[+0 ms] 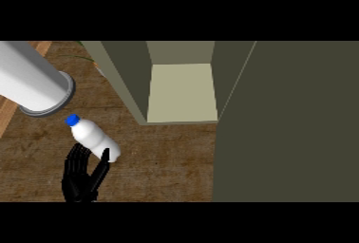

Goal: Pick up the bottled water, place it into the cabinet and close the cabinet

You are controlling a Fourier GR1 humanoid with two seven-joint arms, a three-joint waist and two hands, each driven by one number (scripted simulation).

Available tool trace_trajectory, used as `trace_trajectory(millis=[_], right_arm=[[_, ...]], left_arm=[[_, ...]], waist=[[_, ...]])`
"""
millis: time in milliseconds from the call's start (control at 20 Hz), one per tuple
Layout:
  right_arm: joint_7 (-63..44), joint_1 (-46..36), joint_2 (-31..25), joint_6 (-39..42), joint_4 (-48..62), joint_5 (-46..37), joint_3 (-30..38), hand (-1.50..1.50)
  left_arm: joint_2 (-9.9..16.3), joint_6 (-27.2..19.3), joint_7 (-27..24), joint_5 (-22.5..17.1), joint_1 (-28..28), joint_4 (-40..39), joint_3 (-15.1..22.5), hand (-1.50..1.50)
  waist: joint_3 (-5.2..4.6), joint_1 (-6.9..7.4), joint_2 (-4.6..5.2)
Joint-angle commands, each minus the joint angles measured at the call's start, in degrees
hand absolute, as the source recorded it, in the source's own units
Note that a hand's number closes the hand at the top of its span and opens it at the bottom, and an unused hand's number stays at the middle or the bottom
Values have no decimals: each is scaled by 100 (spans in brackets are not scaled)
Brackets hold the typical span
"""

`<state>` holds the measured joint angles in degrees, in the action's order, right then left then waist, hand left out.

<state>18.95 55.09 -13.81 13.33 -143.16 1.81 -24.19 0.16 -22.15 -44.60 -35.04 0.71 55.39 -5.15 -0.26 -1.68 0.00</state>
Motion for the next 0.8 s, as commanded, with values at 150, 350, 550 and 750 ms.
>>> trace_trajectory(millis=[150,350,550,750], right_arm=[[-365,279,-220,-129,-1024,-292,-228,-150],[4,361,-341,-116,-707,-86,65,-150],[27,239,-329,-148,-614,-147,-124,-150],[161,113,-319,-172,-288,-264,-151,-150]], left_arm=[[115,-85,-973,292,-847,-1681,-263,150],[69,-590,-1606,512,-1057,-2057,-236,150],[671,823,-1321,1478,-838,-2121,1034,150],[971,1628,-1352,2071,-960,-2118,1779,150]], waist=[[4,-20,19],[15,-21,6],[6,-142,13],[9,-101,14]])
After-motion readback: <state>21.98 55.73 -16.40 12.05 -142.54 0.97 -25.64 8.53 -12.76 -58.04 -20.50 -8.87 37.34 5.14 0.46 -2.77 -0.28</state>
